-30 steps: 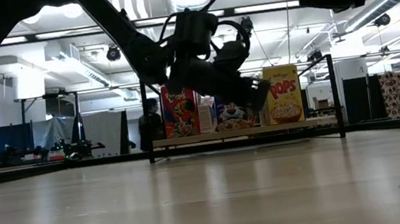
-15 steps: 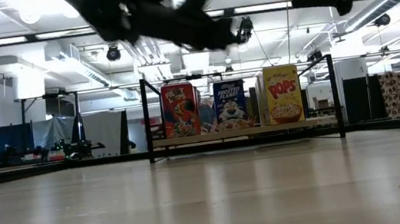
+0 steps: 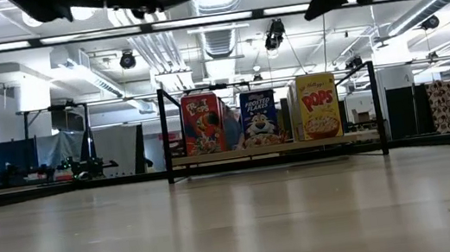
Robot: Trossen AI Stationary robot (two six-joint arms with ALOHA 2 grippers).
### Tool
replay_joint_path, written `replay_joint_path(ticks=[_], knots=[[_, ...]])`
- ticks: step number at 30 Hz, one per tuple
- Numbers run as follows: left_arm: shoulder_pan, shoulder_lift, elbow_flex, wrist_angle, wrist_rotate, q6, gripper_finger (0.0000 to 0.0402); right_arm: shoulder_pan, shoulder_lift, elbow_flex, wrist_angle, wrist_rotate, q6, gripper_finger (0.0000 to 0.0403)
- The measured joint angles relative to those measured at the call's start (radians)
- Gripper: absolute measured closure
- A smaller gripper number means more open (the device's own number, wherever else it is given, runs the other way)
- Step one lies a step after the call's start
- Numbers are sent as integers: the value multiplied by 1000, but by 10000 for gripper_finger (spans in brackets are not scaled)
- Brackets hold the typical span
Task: Stack cereal on shelf
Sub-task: Adjust the top yellow cereal box on the shelf
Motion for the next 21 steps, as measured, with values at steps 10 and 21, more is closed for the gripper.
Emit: replay_joint_path(ticks=[10, 21], knots=[[0, -140, -109, -1, 0, -17, 401, -360, 305, 347, -348, -232, -34, 394], [0, -175, -169, 3, 0, -30, 401, -604, 549, 560, -626, -422, -104, 394]])
